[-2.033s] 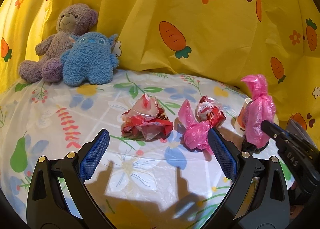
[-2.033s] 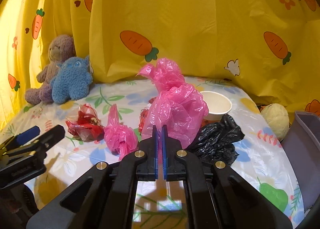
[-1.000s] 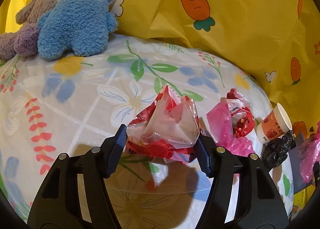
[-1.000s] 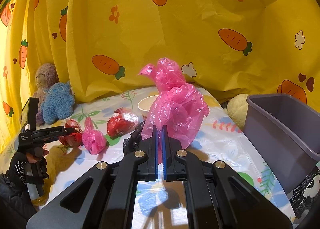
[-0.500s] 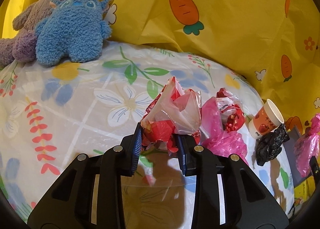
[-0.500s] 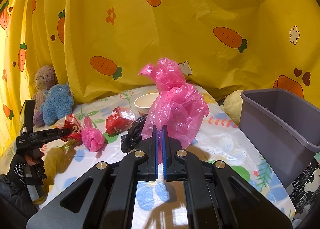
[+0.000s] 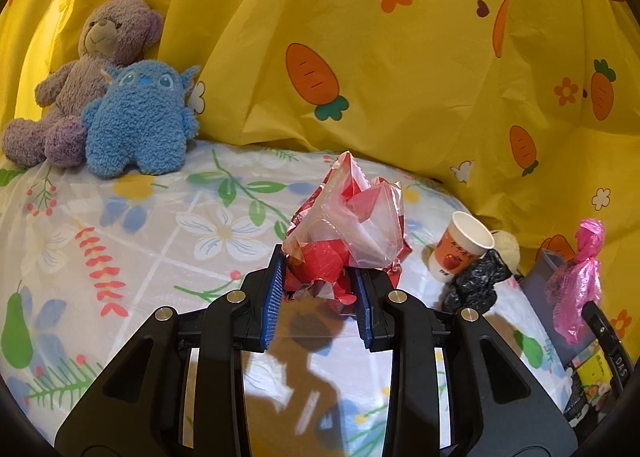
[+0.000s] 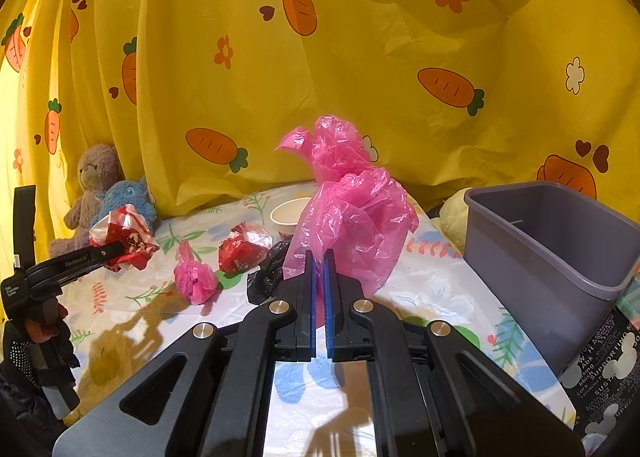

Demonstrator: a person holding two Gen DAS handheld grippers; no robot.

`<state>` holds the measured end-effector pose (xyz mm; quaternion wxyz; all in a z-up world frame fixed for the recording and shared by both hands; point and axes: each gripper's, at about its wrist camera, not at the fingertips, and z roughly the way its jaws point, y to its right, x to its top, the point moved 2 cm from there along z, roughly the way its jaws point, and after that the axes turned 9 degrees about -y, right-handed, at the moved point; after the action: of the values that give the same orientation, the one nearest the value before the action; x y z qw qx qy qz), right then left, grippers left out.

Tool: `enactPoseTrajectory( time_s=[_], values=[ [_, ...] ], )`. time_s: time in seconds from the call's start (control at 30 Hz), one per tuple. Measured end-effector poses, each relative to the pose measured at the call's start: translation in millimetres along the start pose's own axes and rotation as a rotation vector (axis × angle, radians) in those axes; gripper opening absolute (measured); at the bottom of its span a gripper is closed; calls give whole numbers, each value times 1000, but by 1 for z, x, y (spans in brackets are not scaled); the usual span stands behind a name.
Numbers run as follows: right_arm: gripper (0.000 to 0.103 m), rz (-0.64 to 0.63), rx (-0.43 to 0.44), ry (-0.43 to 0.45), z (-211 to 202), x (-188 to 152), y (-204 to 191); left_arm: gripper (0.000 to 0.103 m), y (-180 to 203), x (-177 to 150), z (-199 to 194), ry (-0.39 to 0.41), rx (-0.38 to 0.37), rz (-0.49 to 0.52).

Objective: Collect trash
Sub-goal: 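Carry the pink bag and wrapper over the grey bin and open both grippers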

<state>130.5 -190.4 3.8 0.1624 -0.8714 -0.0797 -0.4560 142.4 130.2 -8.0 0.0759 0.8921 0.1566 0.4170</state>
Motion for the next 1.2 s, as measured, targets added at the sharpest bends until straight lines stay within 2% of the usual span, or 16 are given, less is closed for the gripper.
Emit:
enactPoseTrajectory(
  time_s=[0.27,0.6,0.8,1.07,1.2],
  values=[
    [4,11,-33,46,-25,1,19,31,63,-11,-17,24,-81,94],
    [4,33,-124,111,-53,12,61,31,150,-20,-9,7,-169,198],
    [4,77,-200,150,-67,21,98,31,214,-20,-4,6,-244,297],
    [4,128,-311,176,-75,29,141,31,294,-16,8,-17,-386,398],
    [4,149,-346,167,-71,31,159,31,329,-17,20,-37,-435,437]
  ],
)
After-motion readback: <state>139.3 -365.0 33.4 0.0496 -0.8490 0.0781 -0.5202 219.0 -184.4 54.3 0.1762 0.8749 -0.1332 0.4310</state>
